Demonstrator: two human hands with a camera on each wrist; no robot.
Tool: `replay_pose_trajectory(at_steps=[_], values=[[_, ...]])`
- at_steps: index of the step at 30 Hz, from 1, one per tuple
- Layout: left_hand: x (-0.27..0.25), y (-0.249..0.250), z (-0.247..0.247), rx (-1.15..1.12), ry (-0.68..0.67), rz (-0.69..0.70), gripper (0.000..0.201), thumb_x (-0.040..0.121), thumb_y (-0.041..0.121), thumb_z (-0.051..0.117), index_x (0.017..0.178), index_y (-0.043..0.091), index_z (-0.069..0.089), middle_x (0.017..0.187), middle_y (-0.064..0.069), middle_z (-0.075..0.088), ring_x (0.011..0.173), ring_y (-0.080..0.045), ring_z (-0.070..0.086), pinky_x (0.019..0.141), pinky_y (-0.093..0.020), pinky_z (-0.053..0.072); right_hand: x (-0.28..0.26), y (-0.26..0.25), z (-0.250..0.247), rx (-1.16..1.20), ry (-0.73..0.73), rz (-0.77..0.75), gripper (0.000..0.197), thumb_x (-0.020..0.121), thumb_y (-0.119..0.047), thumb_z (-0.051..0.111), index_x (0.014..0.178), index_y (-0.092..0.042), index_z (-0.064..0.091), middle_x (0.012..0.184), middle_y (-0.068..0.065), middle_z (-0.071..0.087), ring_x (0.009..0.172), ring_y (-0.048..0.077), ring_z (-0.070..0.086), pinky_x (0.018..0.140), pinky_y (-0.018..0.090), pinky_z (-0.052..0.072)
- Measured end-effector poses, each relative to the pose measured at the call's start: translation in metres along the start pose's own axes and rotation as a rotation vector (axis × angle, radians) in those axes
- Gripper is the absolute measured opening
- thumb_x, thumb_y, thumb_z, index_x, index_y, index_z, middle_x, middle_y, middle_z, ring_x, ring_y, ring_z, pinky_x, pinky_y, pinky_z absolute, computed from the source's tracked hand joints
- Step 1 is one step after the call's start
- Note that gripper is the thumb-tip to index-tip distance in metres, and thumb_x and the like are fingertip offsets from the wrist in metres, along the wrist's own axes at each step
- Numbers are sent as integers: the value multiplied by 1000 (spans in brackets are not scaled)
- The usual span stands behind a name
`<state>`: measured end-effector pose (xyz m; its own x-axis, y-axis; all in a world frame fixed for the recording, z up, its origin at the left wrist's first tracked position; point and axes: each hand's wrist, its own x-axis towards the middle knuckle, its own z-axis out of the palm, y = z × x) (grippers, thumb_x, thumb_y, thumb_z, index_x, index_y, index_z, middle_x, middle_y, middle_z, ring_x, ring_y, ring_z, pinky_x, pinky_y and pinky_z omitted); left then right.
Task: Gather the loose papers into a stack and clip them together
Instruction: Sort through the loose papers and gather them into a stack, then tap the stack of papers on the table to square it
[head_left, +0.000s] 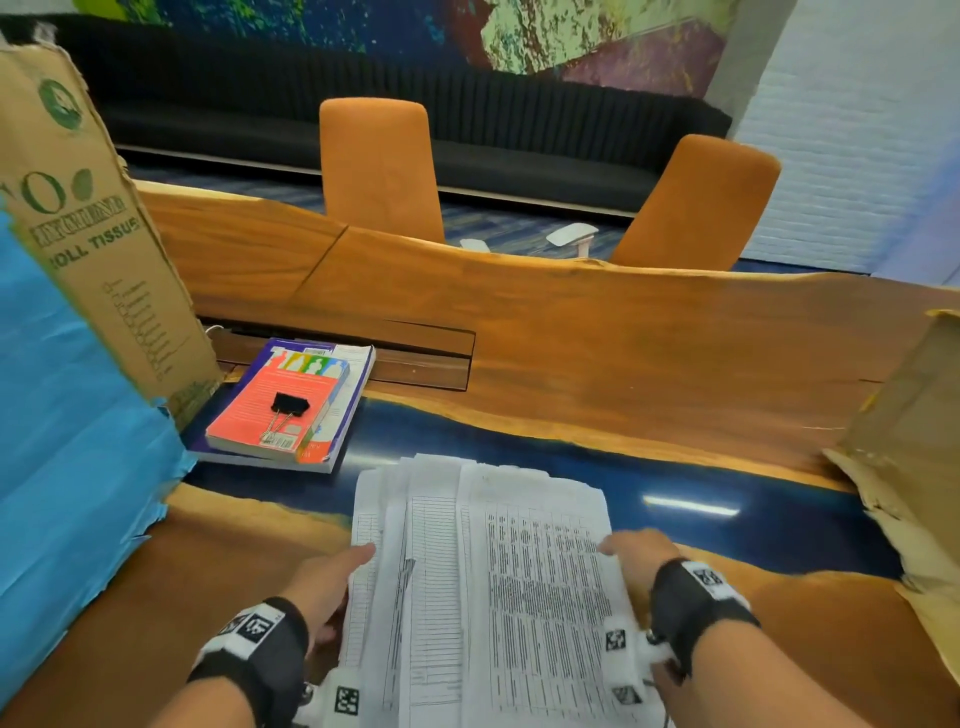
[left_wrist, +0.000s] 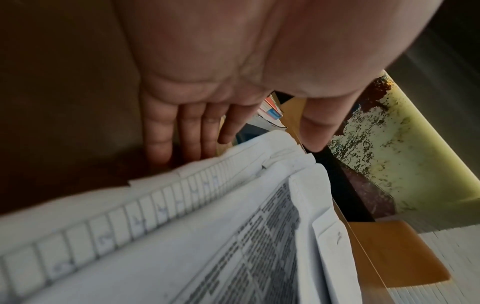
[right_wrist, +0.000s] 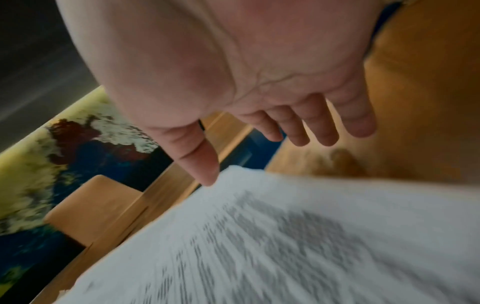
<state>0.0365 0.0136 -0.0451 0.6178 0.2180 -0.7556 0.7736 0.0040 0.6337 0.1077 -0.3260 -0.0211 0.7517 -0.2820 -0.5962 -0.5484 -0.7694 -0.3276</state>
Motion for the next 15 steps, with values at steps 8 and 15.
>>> replay_pose_trajectory(at_steps=[8, 15], values=[[-11, 10, 27, -48, -161, -58, 53, 84, 50, 64, 123, 15, 61, 117, -16, 70, 110, -38, 64, 104, -55, 43, -24, -38, 50, 232, -90, -104, 12, 92, -17, 61, 92, -11, 51, 98, 10, 63, 95, 28, 62, 80, 29, 51], [-10, 3, 40, 15, -182, 33, 30, 97, 28, 55, 122, 13, 61, 106, -6, 71, 104, -28, 64, 101, -49, 45, -27, -27, 57, 212, -187, -190, 19, 92, -27, 60, 104, -12, 63, 102, 1, 70, 88, 15, 67, 81, 29, 56]])
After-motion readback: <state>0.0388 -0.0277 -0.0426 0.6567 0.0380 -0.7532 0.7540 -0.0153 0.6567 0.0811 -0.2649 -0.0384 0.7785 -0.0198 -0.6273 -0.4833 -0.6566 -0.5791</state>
